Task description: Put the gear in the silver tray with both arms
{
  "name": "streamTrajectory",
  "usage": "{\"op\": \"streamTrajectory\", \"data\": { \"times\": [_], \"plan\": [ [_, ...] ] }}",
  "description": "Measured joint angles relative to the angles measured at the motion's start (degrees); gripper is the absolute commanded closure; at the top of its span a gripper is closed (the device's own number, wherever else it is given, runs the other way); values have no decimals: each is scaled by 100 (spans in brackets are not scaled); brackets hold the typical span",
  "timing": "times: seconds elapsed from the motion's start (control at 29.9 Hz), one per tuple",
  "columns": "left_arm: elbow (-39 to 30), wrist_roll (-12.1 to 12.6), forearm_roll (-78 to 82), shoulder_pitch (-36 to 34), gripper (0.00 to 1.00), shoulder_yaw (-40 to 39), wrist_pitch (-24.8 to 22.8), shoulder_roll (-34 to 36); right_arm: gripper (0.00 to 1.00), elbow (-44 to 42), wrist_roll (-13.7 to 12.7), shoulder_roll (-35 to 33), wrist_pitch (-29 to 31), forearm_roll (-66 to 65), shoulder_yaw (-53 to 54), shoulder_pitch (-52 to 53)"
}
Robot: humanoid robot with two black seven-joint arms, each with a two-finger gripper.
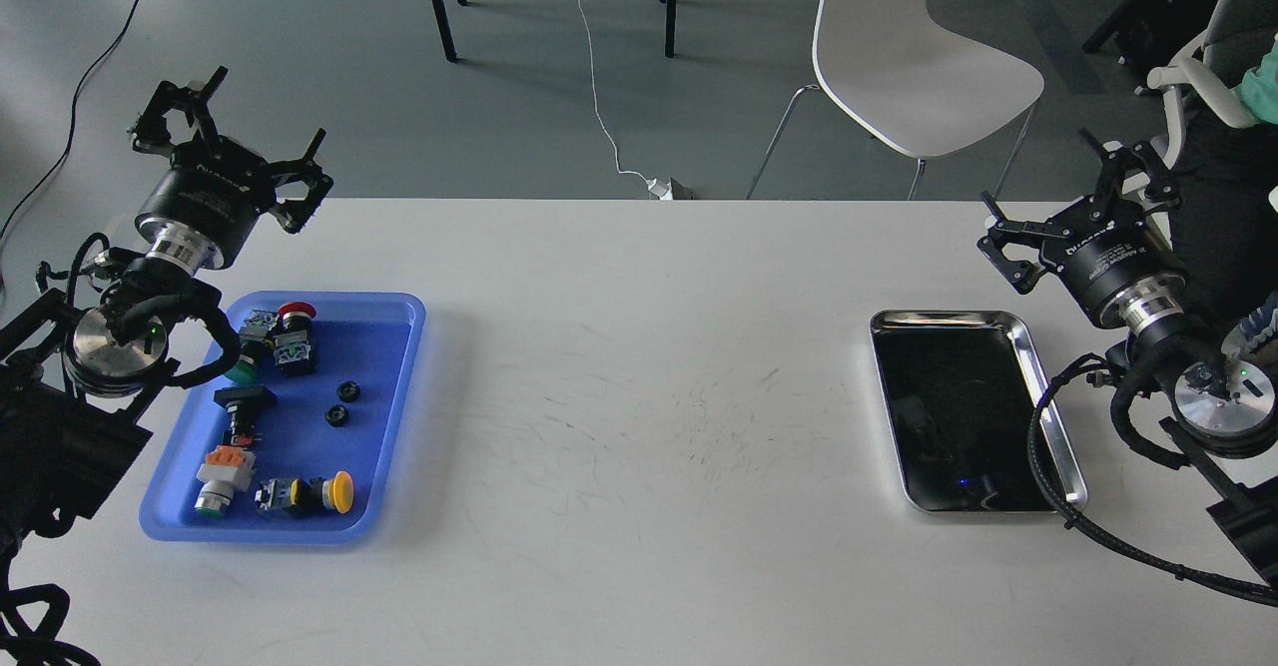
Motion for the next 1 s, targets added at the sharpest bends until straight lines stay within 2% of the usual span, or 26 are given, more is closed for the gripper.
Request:
{"op": "streamTrajectory", "data": {
  "times": [0.47, 0.74, 1.0],
  "plan": [
    [85, -31, 1, 13, 2, -9, 3, -4, 1, 3, -15, -4, 23, -76, -9, 19],
    [197, 81, -7, 35, 2, -6, 3, 17, 1, 3, -17, 20, 34, -139, -15, 20],
    [247, 63, 237, 42, 2, 8, 2, 15, 1, -16, -17, 27, 34, -141, -19, 29]
  ]
}}
